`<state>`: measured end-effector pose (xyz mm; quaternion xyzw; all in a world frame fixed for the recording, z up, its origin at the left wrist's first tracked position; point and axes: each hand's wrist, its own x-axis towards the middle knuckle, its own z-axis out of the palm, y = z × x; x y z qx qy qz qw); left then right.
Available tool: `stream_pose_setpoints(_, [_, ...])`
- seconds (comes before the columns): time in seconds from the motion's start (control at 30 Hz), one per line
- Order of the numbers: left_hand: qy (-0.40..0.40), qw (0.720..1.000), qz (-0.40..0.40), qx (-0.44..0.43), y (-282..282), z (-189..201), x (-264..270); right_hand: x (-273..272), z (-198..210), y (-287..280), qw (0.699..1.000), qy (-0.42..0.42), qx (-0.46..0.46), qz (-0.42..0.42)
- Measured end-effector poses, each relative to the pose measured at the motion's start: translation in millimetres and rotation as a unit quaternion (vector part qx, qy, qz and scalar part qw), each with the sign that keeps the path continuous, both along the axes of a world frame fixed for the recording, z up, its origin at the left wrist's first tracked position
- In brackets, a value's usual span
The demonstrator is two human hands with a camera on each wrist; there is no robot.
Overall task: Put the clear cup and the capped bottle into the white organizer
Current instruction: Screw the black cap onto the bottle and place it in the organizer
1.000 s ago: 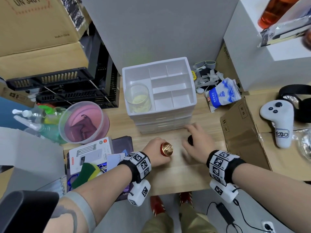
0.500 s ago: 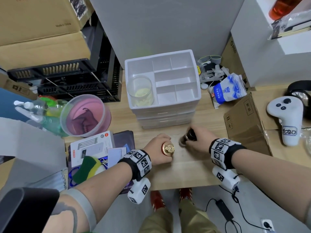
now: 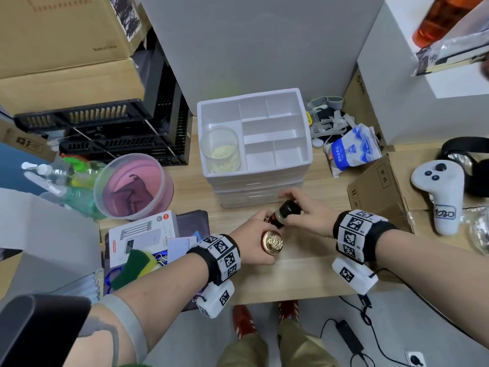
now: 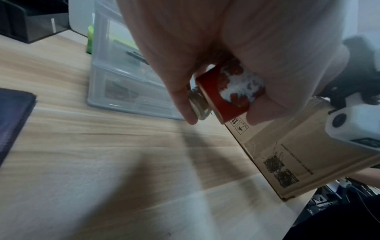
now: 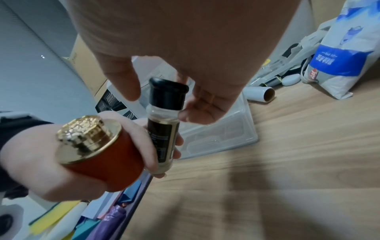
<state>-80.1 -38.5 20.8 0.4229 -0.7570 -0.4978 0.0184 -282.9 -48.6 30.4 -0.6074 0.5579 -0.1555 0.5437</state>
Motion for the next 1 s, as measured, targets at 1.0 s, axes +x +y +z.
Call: stream_pose_setpoints(1.0, [-0.053,0.998,0.021,-0.032,6,-6,13,22,15,-8,0.986,0.161,-0.03,0.024])
